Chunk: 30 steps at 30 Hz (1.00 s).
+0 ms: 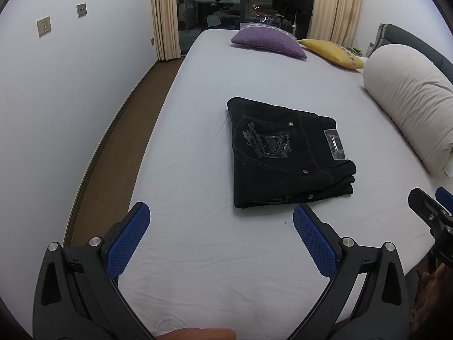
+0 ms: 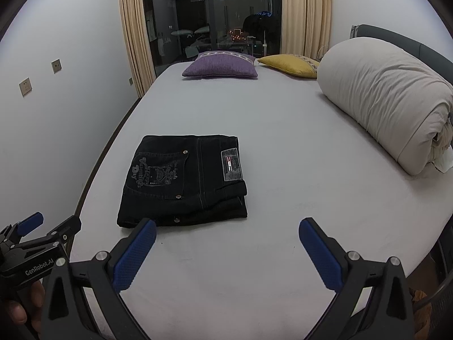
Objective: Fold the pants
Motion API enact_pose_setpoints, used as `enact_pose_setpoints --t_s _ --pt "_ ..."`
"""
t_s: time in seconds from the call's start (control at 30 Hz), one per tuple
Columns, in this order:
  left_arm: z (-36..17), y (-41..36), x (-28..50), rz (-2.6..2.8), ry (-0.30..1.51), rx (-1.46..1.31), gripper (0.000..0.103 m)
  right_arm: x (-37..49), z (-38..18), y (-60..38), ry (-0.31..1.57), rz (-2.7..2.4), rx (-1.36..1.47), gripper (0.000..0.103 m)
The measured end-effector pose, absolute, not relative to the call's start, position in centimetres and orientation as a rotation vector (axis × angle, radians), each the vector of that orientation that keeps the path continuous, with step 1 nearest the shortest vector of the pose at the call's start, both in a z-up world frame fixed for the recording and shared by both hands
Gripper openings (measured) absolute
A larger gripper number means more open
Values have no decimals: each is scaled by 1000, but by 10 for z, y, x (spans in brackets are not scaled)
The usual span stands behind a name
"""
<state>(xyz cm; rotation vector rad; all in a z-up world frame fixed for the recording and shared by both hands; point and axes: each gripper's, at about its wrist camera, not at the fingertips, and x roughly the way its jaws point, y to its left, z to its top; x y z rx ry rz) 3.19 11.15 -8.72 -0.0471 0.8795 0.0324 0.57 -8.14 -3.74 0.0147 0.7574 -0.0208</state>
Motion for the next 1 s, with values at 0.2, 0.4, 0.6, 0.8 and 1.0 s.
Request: enact_pose_setpoints --t_s 0.2,0.4,0.6,0.8,1.0 --pt "-89 110 33 33 885 -45 103 4 -39 -80 761 -23 15 103" --pt "-89 109 33 34 886 -44 103 4 -41 -80 764 -22 16 103" --pt "-90 109 33 33 886 -42 103 5 -45 -80 772 -22 19 103" --pt "-91 108 33 32 888 -38 103 5 -48 -82 781 -20 23 103" --pt "-91 107 33 34 887 -39 103 5 -49 -82 785 -20 24 103"
